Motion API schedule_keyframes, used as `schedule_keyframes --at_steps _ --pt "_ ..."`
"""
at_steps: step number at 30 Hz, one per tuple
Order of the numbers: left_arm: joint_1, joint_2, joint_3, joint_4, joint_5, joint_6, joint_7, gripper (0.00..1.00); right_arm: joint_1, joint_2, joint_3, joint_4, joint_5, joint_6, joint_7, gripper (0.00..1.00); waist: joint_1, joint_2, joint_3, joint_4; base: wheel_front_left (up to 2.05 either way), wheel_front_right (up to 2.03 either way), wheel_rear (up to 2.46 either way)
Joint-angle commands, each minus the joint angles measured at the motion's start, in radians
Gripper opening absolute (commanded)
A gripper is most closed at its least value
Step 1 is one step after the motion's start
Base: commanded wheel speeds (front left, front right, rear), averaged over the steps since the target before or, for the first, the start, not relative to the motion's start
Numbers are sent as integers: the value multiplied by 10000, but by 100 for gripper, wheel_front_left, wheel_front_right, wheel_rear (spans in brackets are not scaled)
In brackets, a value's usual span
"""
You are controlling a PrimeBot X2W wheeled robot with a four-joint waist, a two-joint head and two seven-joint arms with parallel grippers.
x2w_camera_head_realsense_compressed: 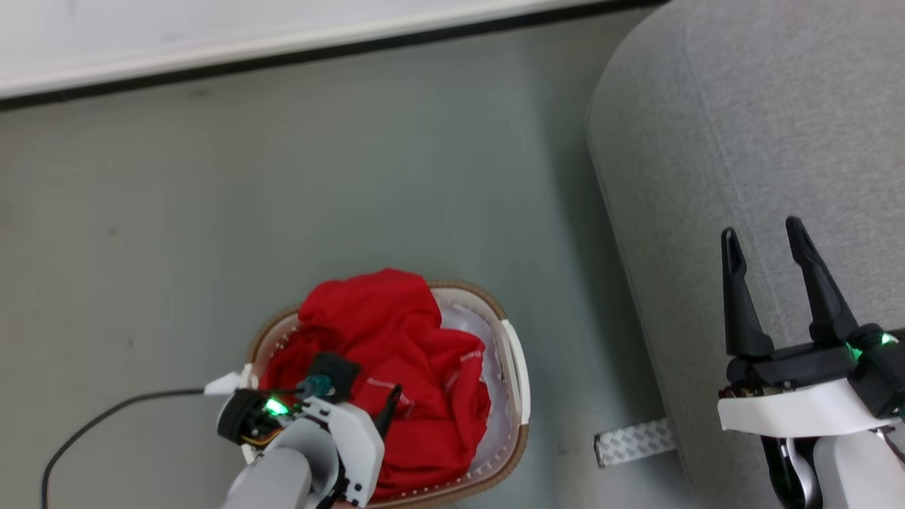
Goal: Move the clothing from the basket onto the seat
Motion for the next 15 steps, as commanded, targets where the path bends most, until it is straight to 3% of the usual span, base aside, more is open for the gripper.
schedule_keyframes --at_steps 1,15 --pt "-284 30 -155 278 -153 -12 151 100 -220 -81 64 -85 -64 -21 0 100 -1 0 598 -21 0 0 0" --pt "-2402 3 -1273 2154 -537 -15 401 100 -1502 -404 766 -728 4 -21 0 100 -1 0 2876 260 0 0 0"
